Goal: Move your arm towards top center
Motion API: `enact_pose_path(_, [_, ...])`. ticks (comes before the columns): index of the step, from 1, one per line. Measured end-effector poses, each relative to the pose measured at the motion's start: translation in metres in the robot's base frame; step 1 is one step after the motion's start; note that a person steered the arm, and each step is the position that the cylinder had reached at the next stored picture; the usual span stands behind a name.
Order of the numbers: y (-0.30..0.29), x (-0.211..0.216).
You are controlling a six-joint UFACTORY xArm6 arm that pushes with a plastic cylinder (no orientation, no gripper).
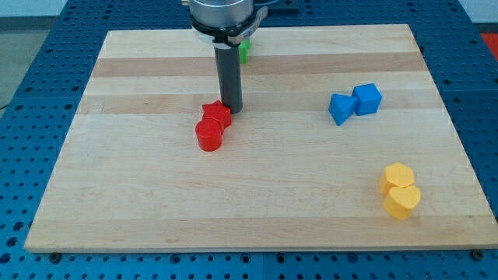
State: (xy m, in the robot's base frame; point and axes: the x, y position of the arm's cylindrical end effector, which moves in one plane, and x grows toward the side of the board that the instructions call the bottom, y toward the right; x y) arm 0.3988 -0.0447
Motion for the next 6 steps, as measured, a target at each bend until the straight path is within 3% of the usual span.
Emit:
enact_pose_path(4, [0.018, 0.0])
enact_pose_path(6, [0.078, -0.065])
